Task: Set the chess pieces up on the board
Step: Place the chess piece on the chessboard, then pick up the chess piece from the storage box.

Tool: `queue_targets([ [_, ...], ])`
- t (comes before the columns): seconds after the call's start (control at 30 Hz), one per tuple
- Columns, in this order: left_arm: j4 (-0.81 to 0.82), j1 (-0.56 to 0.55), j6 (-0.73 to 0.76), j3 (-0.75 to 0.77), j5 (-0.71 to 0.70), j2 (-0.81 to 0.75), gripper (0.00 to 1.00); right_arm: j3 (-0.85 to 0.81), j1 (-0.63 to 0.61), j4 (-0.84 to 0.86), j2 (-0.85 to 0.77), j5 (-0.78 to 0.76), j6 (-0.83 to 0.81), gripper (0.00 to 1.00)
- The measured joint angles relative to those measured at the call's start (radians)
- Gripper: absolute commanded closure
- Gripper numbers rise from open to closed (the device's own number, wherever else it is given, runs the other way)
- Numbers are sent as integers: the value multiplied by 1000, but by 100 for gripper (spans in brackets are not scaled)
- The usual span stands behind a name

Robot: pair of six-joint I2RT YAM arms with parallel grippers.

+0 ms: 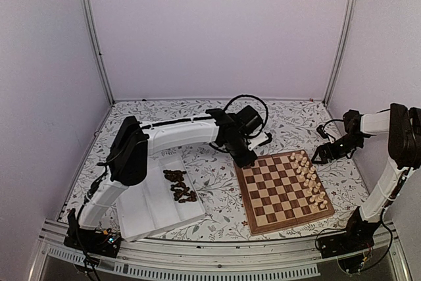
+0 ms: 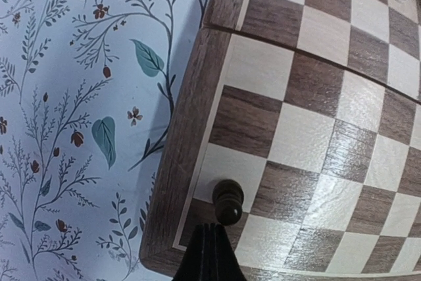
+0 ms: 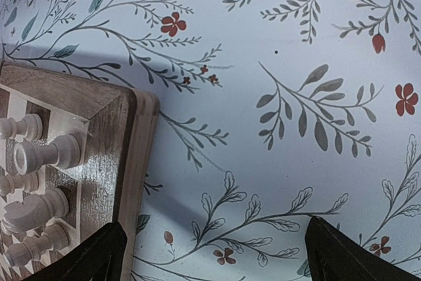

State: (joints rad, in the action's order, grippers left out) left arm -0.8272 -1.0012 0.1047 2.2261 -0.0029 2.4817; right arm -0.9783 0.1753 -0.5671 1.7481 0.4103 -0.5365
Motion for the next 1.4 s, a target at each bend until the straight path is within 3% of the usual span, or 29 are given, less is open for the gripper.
queue_targets([
  [0.43,1,0,0,42,44,47,100,-7,1,1,8,0,-3,1],
  [0.67,-5,0,-9,18,2,36,98,-8,1,1,8,0,-3,1],
  [0.77,-7,1,-21,-85,-40,-36,80,-8,1,1,8,1,-3,1],
  [0.83,-12,2,-39,-181,-68,-119,60,-8,1,1,8,1,-4,1],
  [0.93,-13,4,-69,-332,-110,-285,45,-8,1,1,8,1,-5,1],
  [1.2,-10,26,-177,-710,-173,-689,57,-8,1,0,8,2,-6,1],
  [1.4,-70,29,-222,-954,-157,-708,55,-8,1,0,8,4,-7,1],
])
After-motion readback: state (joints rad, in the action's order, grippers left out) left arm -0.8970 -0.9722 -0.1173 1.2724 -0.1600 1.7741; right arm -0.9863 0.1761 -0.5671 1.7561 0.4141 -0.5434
